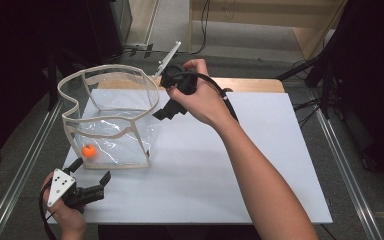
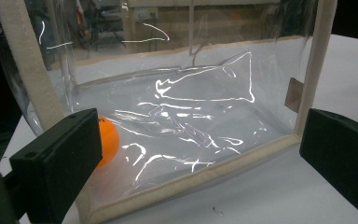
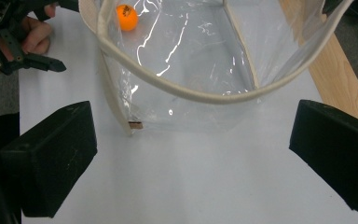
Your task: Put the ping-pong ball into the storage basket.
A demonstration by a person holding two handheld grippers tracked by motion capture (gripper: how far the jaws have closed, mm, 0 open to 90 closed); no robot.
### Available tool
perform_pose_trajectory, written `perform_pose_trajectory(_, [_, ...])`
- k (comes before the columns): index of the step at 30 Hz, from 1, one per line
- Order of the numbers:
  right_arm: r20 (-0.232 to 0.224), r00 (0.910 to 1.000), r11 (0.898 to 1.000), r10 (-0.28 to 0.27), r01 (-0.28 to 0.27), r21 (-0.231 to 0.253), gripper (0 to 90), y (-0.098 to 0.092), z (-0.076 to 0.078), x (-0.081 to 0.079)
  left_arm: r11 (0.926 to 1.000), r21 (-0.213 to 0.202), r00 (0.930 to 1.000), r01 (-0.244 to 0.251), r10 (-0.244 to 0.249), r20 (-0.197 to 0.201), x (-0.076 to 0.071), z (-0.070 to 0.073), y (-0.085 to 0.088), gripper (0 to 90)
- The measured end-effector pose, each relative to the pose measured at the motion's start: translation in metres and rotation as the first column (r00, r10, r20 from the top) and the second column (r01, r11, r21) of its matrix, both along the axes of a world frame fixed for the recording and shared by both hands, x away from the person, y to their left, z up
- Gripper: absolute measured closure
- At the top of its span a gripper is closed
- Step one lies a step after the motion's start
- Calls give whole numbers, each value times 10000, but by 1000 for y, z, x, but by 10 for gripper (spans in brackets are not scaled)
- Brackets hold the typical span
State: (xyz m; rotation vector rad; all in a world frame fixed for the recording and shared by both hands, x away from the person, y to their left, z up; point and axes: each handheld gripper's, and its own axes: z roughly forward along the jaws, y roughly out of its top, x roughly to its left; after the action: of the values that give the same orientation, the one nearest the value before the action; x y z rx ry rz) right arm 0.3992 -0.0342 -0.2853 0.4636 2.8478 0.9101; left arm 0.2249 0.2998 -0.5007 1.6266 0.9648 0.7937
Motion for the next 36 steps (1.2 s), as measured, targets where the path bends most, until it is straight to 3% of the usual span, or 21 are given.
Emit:
perform_pose_trajectory(13, [-133,9997,9994,-224,220,-256,0,-13,-20,-7,10000,-30,10000,-4,4,8,0,0,0,0])
perform_pose_trajectory(36, [-224,9979,9982,-602,603,46,0,-39,-54,-17,10000,37,10000,4,-4,-7,0,0,0,0])
